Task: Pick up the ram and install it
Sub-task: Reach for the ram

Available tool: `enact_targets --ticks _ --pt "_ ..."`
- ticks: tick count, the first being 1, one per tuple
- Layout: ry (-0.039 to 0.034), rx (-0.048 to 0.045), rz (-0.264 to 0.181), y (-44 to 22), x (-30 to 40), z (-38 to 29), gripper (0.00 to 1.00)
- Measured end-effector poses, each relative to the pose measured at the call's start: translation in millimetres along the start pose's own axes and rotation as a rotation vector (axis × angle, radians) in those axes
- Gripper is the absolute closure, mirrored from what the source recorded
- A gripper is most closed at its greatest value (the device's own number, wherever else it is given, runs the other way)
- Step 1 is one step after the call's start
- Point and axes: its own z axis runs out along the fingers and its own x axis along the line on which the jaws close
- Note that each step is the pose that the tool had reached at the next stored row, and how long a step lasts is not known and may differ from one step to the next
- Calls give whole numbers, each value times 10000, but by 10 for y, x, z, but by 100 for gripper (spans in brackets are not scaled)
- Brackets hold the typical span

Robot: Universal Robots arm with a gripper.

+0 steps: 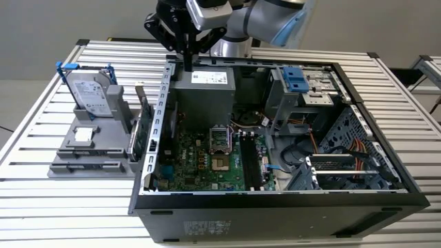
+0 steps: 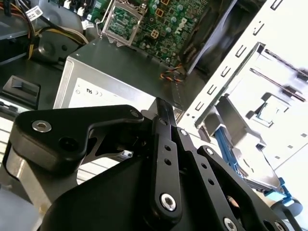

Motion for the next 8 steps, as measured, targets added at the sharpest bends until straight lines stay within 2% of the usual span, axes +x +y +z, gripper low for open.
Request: enact_targets --ticks 8 --pt "1 -1 -24 -5 88 -1 100"
